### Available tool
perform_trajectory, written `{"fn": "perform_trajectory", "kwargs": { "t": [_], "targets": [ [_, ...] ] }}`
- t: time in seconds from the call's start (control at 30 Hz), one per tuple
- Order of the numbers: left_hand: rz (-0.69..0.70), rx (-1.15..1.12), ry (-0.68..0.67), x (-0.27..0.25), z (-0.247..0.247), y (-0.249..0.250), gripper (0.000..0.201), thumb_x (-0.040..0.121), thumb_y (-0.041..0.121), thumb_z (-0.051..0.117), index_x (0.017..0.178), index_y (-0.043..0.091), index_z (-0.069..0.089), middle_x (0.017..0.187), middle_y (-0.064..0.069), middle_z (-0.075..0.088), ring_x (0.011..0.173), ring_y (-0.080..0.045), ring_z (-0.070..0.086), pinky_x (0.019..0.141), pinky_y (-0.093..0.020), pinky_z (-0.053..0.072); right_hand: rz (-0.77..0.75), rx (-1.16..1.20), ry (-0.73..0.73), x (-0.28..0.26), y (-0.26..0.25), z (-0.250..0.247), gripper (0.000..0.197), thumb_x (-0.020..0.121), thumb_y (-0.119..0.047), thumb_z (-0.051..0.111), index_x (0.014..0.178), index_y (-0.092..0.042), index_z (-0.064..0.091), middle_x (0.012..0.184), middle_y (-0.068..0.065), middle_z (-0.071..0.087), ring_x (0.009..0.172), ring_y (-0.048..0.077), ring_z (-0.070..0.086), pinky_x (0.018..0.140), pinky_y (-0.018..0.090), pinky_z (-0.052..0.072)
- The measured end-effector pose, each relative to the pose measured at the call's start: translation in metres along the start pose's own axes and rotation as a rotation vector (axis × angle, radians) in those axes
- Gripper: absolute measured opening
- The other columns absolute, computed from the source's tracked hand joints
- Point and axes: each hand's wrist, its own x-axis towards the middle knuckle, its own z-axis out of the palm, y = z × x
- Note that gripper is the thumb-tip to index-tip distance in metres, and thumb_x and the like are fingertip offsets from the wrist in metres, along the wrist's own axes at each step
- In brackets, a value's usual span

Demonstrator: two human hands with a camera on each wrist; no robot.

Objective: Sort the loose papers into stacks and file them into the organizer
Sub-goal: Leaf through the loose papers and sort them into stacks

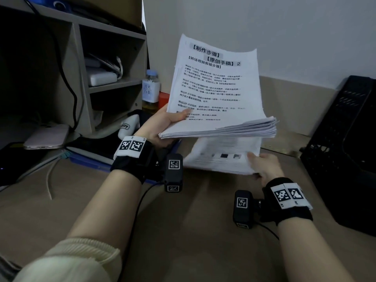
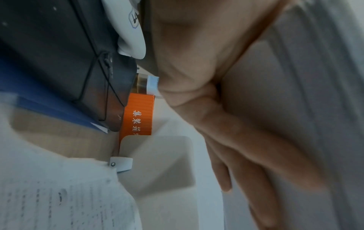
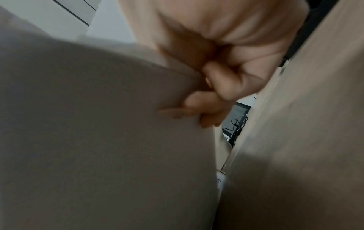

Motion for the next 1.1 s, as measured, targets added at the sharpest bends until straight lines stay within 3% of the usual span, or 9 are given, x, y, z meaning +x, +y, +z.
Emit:
{"fn": "perform_trajectory", "kwargs": {
  "t": [0.07,0.13,0.23,0.37,0.47,0.63,0.77,0.9,1.1],
  "targets": [
    [0.002,0.007,-0.003,0.001,0.0,-0.001,0.039,0.095,0.003,0.053,0.134,0.008,0.049,0.108,-0.01,0.072,0.082,-0.02,0.074,0.059,-0.027,0.058,0.048,-0.026,-0.072,-0.001,0.001,0.004,0.032,0.096,-0.029,0.055,0.103,0.002,0.058,0.063,0.009,0.06,0.044,0.019,0.048,0.037,0.019,0.032],
    [-0.006,0.013,-0.002,0.002,-0.001,-0.003,0.04,0.095,0.003,0.054,0.134,0.008,0.049,0.113,-0.011,0.071,0.086,-0.022,0.073,0.061,-0.029,0.058,0.106,0.03,-0.162,-0.005,0.001,0.007,0.032,0.098,-0.033,0.051,0.11,-0.004,0.054,0.067,0.01,0.066,0.036,0.013,0.055,0.038,0.015,0.032],
    [-0.022,0.01,0.025,0.003,-0.001,-0.006,0.042,0.094,0.002,0.055,0.135,0.01,0.049,0.111,-0.011,0.071,0.084,-0.022,0.074,0.059,-0.03,0.058,0.136,0.127,-0.236,-0.006,-0.001,0.011,0.032,0.097,-0.027,0.052,0.122,-0.018,0.035,0.107,0.006,0.062,0.055,0.014,0.068,0.049,0.021,0.04],
    [-0.011,0.036,0.022,0.004,-0.002,-0.005,0.039,0.095,0.001,0.053,0.133,0.008,0.05,0.111,-0.011,0.07,0.08,-0.02,0.074,0.058,-0.028,0.057,0.143,0.1,-0.382,-0.01,-0.005,0.008,0.075,0.09,-0.017,0.064,0.146,-0.031,0.017,0.135,0.006,0.054,0.074,0.018,0.072,0.05,0.023,0.042],
    [-0.009,0.062,0.018,0.005,-0.003,-0.004,0.034,0.096,0.0,0.052,0.129,0.008,0.052,0.11,-0.01,0.07,0.08,-0.019,0.074,0.058,-0.026,0.057,0.114,0.092,-0.538,-0.017,-0.009,0.002,0.088,0.085,-0.007,0.069,0.144,-0.04,0.012,0.128,0.006,0.06,0.091,0.028,0.07,0.046,0.022,0.039],
    [-0.007,0.134,0.024,0.009,-0.005,-0.006,0.037,0.094,0.001,0.055,0.13,0.009,0.053,0.122,-0.012,0.066,0.1,-0.025,0.069,0.076,-0.033,0.06,-0.026,-0.018,-0.5,-0.014,-0.006,0.005,0.085,0.076,0.023,0.059,0.138,-0.027,0.03,0.107,0.004,0.058,0.07,0.019,0.055,0.042,0.022,0.036],
    [-0.034,0.091,0.019,0.009,-0.005,-0.007,0.031,0.094,0.0,0.055,0.122,0.013,0.057,0.123,-0.014,0.066,0.103,-0.029,0.068,0.078,-0.037,0.06,0.019,-0.035,-0.433,-0.004,0.001,0.006,0.081,0.077,0.019,0.062,0.142,-0.02,0.035,0.098,0.004,0.055,0.07,0.02,0.052,0.046,0.026,0.039],
    [-0.05,0.086,0.025,0.009,-0.005,-0.007,0.034,0.094,0.001,0.055,0.126,0.013,0.055,0.124,-0.014,0.066,0.105,-0.03,0.067,0.081,-0.04,0.058,0.131,0.099,-0.391,0.004,0.009,0.005,0.071,0.077,0.019,0.064,0.138,-0.007,0.039,0.116,0.017,0.061,0.076,0.02,0.061,0.042,0.017,0.049],
    [-0.057,0.083,0.037,0.009,-0.005,-0.006,0.036,0.094,0.001,0.055,0.128,0.012,0.054,0.119,-0.012,0.068,0.094,-0.025,0.069,0.071,-0.035,0.061,0.163,0.259,-0.312,0.012,0.015,0.007,0.059,0.075,0.021,0.065,0.123,-0.002,0.04,0.108,0.018,0.063,0.086,0.025,0.064,0.063,0.026,0.057]
  ]
}}
